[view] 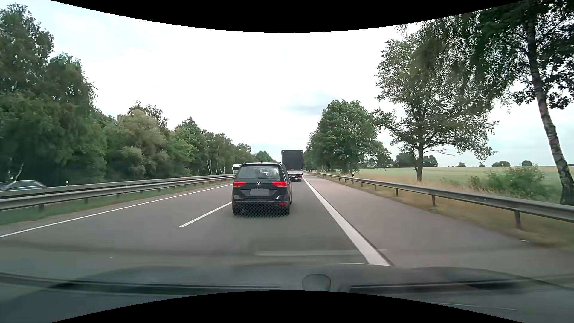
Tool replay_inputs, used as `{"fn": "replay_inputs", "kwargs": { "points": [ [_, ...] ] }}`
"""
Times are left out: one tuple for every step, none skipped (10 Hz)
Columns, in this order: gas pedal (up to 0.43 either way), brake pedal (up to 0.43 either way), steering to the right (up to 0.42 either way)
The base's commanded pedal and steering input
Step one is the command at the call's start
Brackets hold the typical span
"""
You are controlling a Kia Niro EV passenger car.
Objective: Follow the waypoints while adhering to traffic rules and regulations
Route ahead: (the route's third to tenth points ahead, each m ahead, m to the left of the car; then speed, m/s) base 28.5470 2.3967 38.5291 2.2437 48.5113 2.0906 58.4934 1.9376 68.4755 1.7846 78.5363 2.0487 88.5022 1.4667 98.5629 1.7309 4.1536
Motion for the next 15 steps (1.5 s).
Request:
{"fn": "replay_inputs", "kwargs": {
  "points": [
    [0.087, 0.0, -0.001],
    [0.087, 0.0, -0.001],
    [0.087, 0.0, -0.002],
    [0.087, 0.0, -0.003],
    [0.087, 0.0, -0.002],
    [0.087, 0.0, -0.001],
    [0.087, 0.0, 0.0],
    [0.087, 0.0, 0.0],
    [0.087, 0.0, 0.0],
    [0.087, 0.0, -0.001],
    [0.087, 0.0, -0.001],
    [0.087, 0.0, -0.001],
    [0.087, 0.0, -0.001],
    [0.087, 0.0, -0.001],
    [0.087, 0.0, -0.001]
  ]
}}
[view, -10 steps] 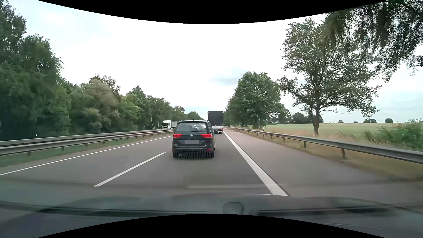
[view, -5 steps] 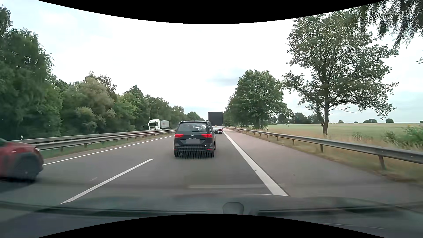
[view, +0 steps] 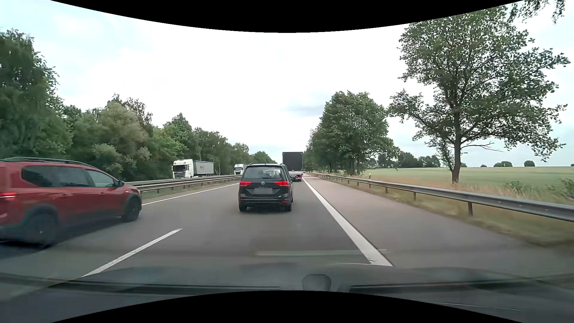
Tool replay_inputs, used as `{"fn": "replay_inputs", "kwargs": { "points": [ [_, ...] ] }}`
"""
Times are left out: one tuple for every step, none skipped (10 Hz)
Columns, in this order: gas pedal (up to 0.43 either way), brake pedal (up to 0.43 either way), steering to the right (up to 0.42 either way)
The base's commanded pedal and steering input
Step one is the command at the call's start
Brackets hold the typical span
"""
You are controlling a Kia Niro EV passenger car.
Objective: Follow the waypoints while adhering to traffic rules and regulations
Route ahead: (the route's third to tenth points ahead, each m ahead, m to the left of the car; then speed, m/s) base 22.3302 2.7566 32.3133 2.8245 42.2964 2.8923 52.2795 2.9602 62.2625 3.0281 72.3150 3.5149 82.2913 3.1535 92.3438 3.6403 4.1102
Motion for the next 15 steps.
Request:
{"fn": "replay_inputs", "kwargs": {
  "points": [
    [0.087, 0.0, -0.001],
    [0.087, 0.0, -0.001],
    [0.087, 0.0, -0.001],
    [0.087, 0.0, -0.001],
    [0.087, 0.0, -0.001],
    [0.087, 0.0, -0.001],
    [0.087, 0.0, -0.001],
    [0.087, 0.0, -0.001],
    [0.087, 0.0, -0.001],
    [0.098, 0.0, -0.001],
    [0.098, 0.0, -0.001],
    [0.098, 0.0, -0.002],
    [0.098, 0.0, -0.003],
    [0.098, 0.0, -0.006],
    [0.098, 0.0, -0.006]
  ]
}}
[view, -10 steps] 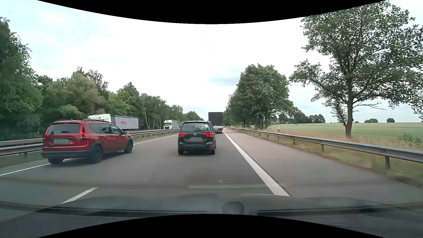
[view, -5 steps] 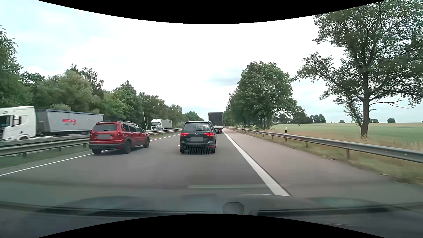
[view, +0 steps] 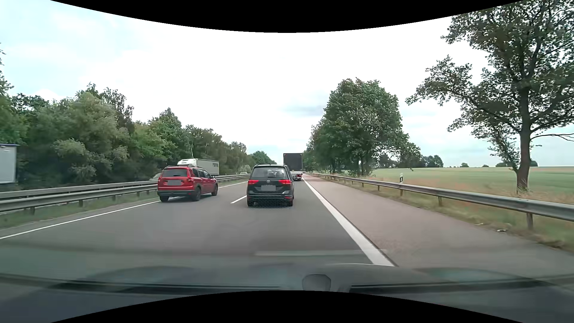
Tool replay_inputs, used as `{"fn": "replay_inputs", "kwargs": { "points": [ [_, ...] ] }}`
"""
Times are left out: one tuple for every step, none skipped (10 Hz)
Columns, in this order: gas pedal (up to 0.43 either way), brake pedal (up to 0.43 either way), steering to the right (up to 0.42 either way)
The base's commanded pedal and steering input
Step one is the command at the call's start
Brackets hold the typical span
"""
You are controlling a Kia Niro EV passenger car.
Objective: Follow the waypoints while adhering to traffic rules and regulations
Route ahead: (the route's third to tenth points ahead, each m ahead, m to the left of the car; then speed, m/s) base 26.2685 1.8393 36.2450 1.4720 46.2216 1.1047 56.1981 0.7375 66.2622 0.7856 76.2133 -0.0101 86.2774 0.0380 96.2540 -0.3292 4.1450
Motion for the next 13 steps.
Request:
{"fn": "replay_inputs", "kwargs": {
  "points": [
    [0.098, 0.0, -0.006],
    [0.098, 0.0, -0.006],
    [0.098, 0.0, -0.005],
    [0.098, 0.0, -0.004],
    [0.098, 0.0, -0.004],
    [0.098, 0.0, -0.004],
    [0.098, 0.0, -0.004],
    [0.098, 0.0, -0.004],
    [0.098, 0.0, -0.004],
    [0.098, 0.0, -0.004],
    [0.11, 0.0, -0.004],
    [0.11, 0.0, -0.004],
    [0.11, 0.0, -0.004]
  ]
}}
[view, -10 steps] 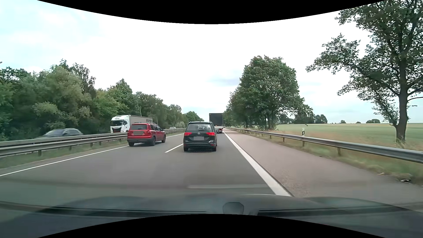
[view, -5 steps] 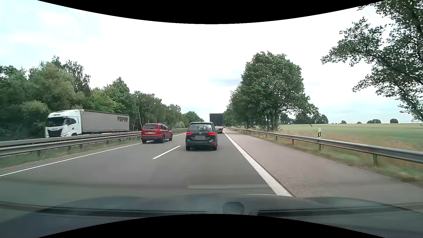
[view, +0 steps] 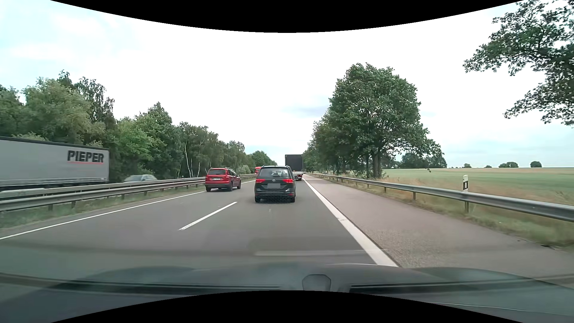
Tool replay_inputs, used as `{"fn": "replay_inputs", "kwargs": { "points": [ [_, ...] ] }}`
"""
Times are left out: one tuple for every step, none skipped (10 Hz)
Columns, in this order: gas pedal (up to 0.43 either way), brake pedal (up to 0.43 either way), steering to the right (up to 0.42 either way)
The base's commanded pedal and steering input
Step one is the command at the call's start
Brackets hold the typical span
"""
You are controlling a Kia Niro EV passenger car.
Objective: Follow the waypoints while adhering to traffic rules and regulations
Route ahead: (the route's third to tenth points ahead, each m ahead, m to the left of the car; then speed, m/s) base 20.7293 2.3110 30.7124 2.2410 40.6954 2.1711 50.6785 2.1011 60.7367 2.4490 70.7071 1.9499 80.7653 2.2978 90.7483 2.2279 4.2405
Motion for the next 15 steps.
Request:
{"fn": "replay_inputs", "kwargs": {
  "points": [
    [0.118, 0.0, -0.004],
    [0.13, 0.0, -0.003],
    [0.138, 0.0, -0.003],
    [0.15, 0.0, -0.003],
    [0.15, 0.0, -0.002],
    [0.15, 0.0, 0.0],
    [0.15, 0.0, 0.0],
    [0.15, 0.0, 0.0],
    [0.15, 0.0, 0.0],
    [0.15, 0.0, -0.001],
    [0.15, 0.0, -0.001],
    [0.15, 0.0, -0.001],
    [0.138, 0.0, -0.001],
    [0.138, 0.0, -0.001],
    [0.138, 0.0, -0.001]
  ]
}}
